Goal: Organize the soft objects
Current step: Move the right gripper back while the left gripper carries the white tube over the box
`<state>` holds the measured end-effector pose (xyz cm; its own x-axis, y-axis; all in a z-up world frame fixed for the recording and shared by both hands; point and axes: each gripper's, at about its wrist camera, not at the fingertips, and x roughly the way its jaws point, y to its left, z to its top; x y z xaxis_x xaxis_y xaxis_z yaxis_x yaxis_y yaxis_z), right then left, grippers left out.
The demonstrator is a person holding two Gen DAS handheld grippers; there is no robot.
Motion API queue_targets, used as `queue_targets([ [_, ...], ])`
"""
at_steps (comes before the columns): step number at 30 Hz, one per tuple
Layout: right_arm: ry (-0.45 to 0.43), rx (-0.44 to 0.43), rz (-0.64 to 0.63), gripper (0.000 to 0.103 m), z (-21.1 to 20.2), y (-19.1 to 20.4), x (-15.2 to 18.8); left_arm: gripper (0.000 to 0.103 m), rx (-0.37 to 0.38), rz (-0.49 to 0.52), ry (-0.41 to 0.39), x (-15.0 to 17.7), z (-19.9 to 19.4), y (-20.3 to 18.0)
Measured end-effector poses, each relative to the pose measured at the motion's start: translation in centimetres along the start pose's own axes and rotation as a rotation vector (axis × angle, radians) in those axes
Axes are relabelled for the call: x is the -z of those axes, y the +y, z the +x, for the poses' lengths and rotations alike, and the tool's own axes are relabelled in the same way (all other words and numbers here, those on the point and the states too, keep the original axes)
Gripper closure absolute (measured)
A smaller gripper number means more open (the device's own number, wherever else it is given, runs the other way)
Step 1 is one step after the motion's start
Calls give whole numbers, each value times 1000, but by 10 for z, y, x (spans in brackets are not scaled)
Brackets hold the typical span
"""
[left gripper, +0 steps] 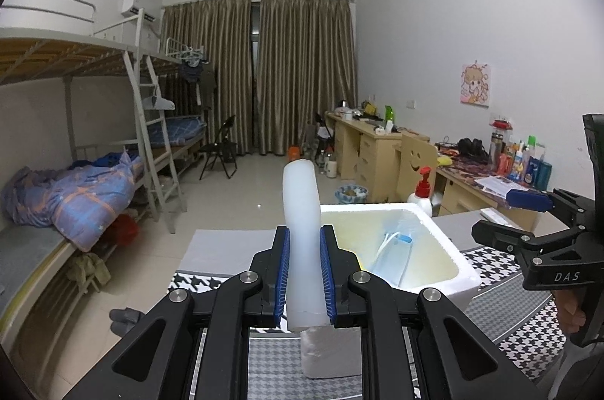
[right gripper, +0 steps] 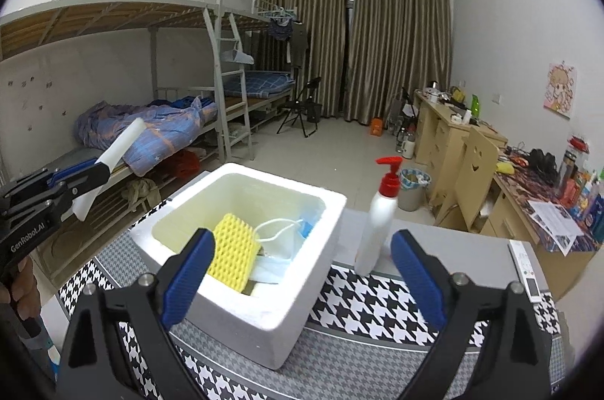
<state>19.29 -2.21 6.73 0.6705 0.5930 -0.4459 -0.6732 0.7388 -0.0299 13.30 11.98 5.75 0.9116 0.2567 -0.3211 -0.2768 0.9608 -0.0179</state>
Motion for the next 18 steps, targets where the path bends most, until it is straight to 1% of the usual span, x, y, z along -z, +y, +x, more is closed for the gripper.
queue_targets([
  [9, -5, 17, 18, 6, -3, -14, 5, 86, 22, 8, 17, -5, 12, -9],
  [18, -6, 15, 30, 6, -8, -22, 9, 86, 41, 20, 32, -8, 23, -18],
])
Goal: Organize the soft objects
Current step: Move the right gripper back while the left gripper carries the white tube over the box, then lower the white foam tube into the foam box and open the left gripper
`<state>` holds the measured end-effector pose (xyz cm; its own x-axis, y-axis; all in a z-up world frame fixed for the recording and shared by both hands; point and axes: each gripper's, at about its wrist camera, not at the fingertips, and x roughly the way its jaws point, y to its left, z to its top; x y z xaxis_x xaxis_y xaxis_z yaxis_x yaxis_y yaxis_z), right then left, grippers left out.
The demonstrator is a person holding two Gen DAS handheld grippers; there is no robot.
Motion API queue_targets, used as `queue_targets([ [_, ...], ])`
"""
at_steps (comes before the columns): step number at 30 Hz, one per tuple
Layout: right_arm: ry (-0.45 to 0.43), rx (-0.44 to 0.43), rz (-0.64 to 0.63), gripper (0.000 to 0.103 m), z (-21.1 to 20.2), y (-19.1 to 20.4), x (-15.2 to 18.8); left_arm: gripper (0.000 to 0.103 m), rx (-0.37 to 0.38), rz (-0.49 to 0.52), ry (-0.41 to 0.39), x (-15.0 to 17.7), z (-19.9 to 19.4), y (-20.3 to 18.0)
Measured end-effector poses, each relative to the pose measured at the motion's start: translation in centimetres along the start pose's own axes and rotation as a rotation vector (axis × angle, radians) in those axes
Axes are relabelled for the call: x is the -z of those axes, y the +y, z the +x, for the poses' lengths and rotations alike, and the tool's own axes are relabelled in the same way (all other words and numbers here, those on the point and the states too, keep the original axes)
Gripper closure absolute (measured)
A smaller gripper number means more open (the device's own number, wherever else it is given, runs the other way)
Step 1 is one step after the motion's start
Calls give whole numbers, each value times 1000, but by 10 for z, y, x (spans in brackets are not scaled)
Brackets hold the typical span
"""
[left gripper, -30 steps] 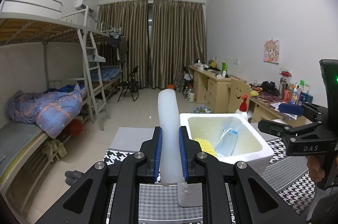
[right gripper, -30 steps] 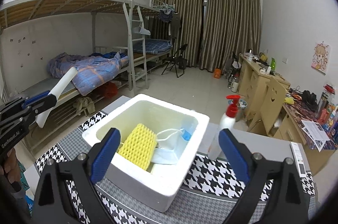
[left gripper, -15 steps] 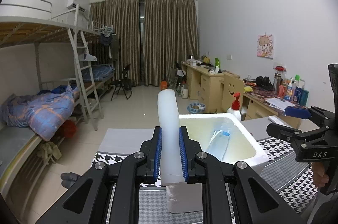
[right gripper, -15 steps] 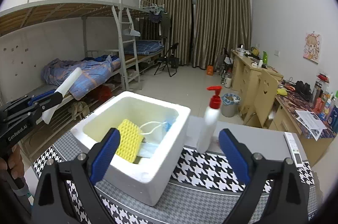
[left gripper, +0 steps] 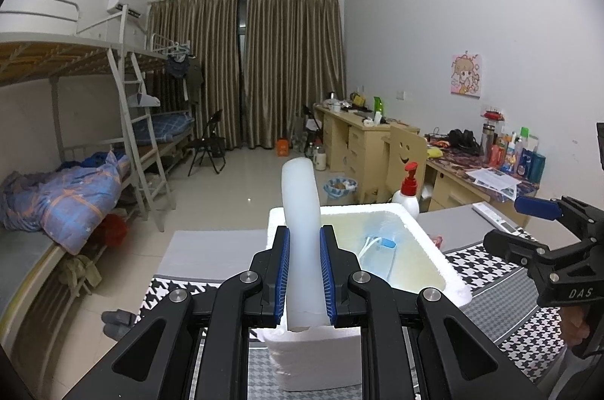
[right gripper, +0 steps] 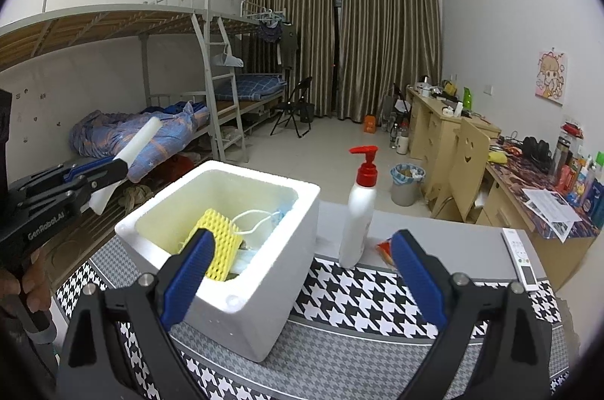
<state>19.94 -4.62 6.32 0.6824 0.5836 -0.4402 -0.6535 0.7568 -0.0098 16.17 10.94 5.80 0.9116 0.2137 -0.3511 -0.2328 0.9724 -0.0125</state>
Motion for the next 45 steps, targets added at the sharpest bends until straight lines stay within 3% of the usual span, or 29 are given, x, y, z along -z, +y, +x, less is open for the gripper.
queue_targets([
  [22, -27, 23, 64, 6, -26, -22, 22, 86, 93, 41, 54, -9, 33, -35],
  [39, -28, 56, 118, 6, -38, -37, 37, 85, 85, 54, 111, -8, 57, -41],
  [45, -36, 65, 143, 6, -45, -42, 42, 77, 63, 58, 132, -4, 64, -38],
])
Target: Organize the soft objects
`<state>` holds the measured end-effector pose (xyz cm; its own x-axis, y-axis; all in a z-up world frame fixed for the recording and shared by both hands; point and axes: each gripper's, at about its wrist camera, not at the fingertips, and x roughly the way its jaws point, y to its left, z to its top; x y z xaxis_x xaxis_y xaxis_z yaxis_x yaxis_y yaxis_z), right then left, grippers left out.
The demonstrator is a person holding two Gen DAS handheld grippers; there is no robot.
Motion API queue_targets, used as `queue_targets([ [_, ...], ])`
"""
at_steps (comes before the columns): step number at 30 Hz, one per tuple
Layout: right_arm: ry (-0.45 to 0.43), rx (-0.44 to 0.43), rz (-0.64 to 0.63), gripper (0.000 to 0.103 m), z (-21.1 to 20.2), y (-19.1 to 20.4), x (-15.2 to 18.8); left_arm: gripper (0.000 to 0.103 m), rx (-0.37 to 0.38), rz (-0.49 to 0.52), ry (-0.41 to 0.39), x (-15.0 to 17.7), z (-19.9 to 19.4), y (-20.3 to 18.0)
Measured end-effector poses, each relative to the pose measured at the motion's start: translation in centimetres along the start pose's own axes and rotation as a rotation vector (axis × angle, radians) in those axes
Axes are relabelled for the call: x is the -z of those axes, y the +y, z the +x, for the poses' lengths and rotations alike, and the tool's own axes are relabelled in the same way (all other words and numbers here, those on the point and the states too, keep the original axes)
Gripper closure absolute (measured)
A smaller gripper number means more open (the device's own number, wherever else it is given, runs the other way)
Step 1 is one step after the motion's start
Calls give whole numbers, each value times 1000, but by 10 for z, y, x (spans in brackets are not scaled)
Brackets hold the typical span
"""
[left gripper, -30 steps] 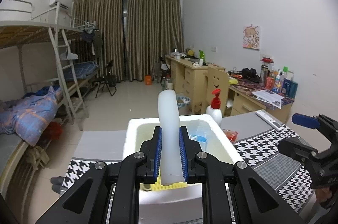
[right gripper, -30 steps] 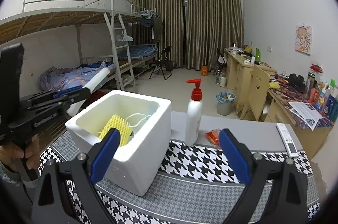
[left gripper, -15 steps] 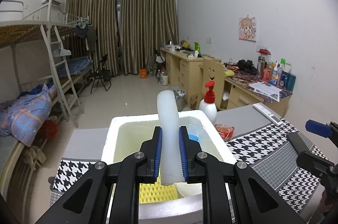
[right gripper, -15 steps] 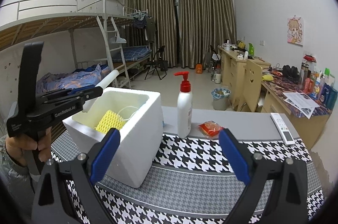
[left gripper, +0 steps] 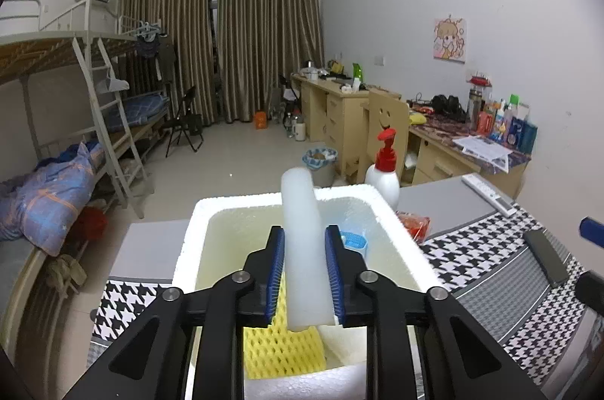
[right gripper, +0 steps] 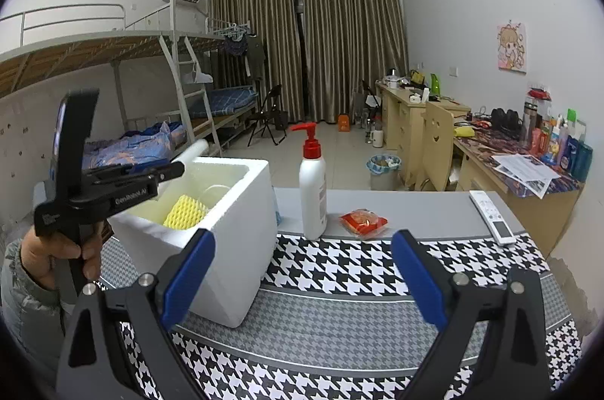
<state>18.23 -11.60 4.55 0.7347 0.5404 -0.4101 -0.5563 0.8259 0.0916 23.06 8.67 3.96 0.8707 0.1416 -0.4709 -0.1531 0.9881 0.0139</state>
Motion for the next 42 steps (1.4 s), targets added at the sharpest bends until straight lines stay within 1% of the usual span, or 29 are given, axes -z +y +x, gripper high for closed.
queue_targets([
  [2, -3, -3, 3, 6, -2, 0, 1, 64, -19, 0, 9, 2, 3, 1],
  [3, -6, -1, 1, 6, -3, 0, 1, 52, -24, -6, 9, 3, 3, 2],
  [4, -8, -1, 1, 6, -5, 0, 1, 42, -23, -10, 6, 3, 1, 2],
  [8, -11, -3, 3, 6, -8, 0, 1, 30, -19, -9, -12, 3, -7, 1],
  [10, -15, -6, 0, 6, -11, 0, 2, 21, -15, -17, -26, 3, -13, 1],
  [11, -18, -6, -1, 6, -12, 0, 2, 19, -15, -20, -35, 3, -16, 1],
  [13, -24, -11, -2, 6, -16, 1, 2, 7, -23, -24, -61, 4, -25, 0],
  [14, -26, -11, -3, 6, -18, 1, 2, 4, -27, -27, -77, 4, -31, -1],
  [18, -42, -16, -5, 6, -28, 4, 3, 1, -24, -29, -121, 4, -52, -4],
  [26, -69, -35, -27, 6, -44, 14, 5, 1, -21, 0, -206, 16, -100, -18],
  [32, -80, -51, -33, 6, -54, 19, 9, 1, -12, -9, -234, 24, -126, -23],
  [36, -91, -60, -39, 6, -61, 22, 12, 1, -30, -54, -248, 31, -141, -21],
  [42, -106, -83, -49, 6, -71, 27, 18, 1, -42, -57, -258, 42, -155, -24],
])
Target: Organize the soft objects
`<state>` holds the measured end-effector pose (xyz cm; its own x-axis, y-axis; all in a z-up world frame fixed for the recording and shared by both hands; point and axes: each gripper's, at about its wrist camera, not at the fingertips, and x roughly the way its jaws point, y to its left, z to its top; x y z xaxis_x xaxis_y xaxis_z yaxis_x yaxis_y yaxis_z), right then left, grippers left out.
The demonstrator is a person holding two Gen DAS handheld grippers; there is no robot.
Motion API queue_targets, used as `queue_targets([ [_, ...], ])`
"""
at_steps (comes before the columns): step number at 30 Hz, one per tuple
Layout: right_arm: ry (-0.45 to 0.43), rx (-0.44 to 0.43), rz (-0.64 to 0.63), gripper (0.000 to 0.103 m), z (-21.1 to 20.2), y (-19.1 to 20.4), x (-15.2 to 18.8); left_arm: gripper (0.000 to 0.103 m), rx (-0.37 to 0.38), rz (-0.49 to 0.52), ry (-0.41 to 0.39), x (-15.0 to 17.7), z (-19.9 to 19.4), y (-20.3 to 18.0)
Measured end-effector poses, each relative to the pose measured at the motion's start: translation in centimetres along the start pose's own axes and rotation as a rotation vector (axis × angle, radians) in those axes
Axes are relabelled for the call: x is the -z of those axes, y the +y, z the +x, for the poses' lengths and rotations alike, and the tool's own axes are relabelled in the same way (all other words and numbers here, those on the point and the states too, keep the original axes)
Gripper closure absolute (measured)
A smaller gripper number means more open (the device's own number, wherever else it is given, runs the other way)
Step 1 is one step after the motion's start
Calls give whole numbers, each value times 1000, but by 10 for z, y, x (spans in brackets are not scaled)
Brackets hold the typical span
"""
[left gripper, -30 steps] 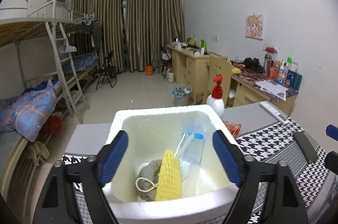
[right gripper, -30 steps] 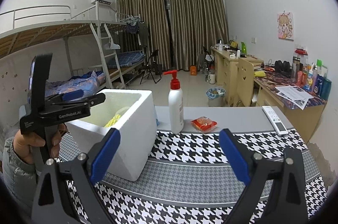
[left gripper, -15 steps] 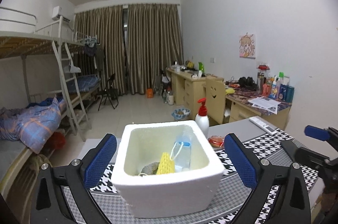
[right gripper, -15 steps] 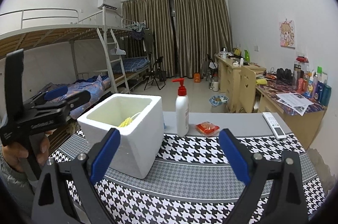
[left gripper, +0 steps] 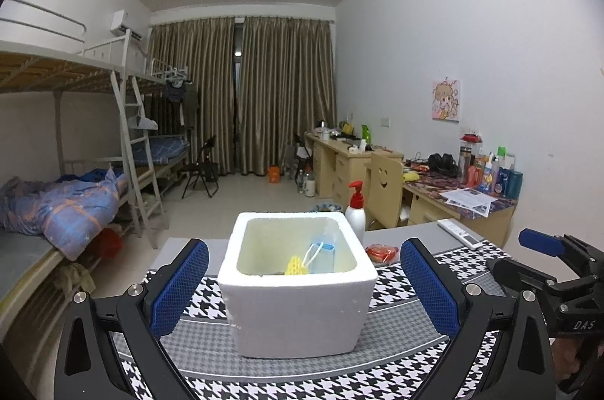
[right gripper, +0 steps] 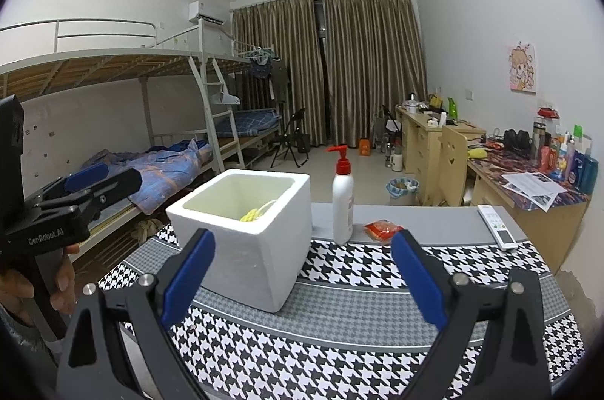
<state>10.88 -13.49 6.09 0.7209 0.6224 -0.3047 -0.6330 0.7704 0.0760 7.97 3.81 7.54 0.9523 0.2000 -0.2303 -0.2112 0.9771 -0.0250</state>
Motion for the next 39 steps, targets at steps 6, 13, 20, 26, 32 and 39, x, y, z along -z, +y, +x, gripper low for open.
queue_targets([
  [6, -12, -9, -13, 6, -8, 4, 4, 1, 7, 7, -9, 10, -13, -6],
  [13, -31, -18, -11, 6, -18, 7, 8, 1, -20, 17, -35, 18, -30, -10],
  [20, -54, -17, -27, 6, -26, 15, 18, 1, -29, 24, -56, 28, -44, -16],
  [26, -70, -18, -28, 6, -31, 18, 25, 1, -29, 31, -67, 36, -51, -19],
  [32, -76, -18, -27, 6, -37, 19, 33, 1, -48, 29, -86, 47, -58, -21],
  [39, -76, -15, -16, 6, -41, 19, 45, 1, -71, 16, -91, 57, -64, -19],
])
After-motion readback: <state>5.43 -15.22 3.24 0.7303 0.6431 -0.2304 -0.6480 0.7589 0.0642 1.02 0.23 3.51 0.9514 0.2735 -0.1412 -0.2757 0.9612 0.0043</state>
